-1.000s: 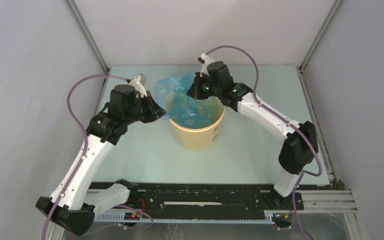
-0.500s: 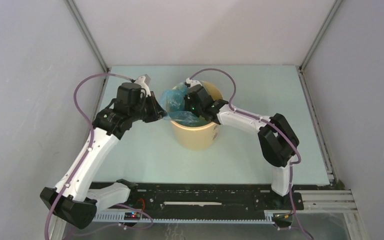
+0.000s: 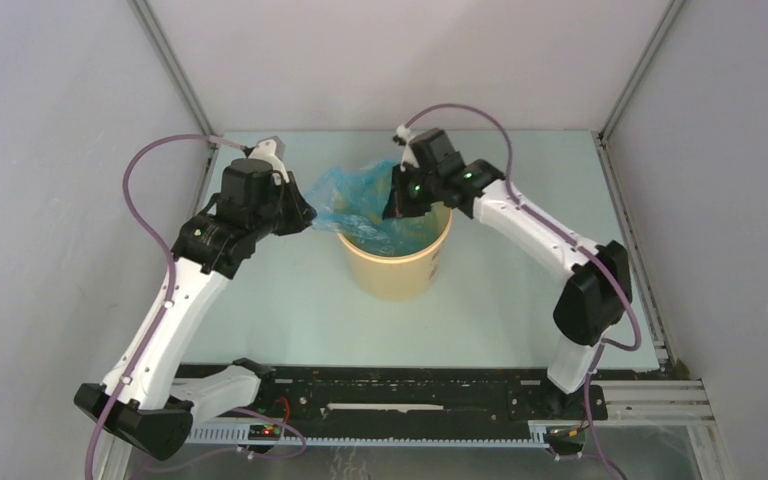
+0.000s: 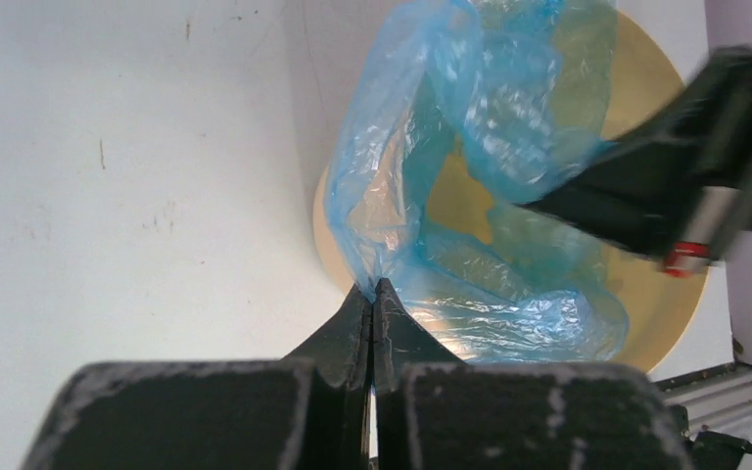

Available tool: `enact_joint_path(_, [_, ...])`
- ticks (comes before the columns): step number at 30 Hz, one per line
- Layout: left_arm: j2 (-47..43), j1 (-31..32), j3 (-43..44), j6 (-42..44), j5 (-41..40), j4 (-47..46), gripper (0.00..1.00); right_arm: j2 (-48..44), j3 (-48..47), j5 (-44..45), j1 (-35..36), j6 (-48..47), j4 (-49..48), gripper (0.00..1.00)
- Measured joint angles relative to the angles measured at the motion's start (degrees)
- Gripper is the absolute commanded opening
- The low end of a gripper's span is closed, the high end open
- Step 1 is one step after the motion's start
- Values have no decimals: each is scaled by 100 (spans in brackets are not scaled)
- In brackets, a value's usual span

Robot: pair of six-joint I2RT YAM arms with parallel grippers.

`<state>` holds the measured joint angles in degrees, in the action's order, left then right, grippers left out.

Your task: Put the trash bags into the trash bin

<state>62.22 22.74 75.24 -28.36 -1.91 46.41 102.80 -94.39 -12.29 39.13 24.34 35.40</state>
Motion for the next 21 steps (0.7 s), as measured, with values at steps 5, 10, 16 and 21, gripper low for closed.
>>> enact_joint_path(5, [0, 0, 35, 68, -179, -7, 0, -494, -326, -1473, -553, -57, 553, 0])
enact_joint_path(10, [15, -4, 74, 146, -256, -68, 0, -765, -280, -2822, -1130, -236, 1080, 0])
enact_joint_path(16, [20, -4, 74, 144, -243, -138, 0, -852, -289, -3598, -1598, -345, 1377, 1])
enact_joint_path(21, [20, -4, 74, 140, -160, -177, 0, -894, -387, -3713, -1923, -275, 1429, 23])
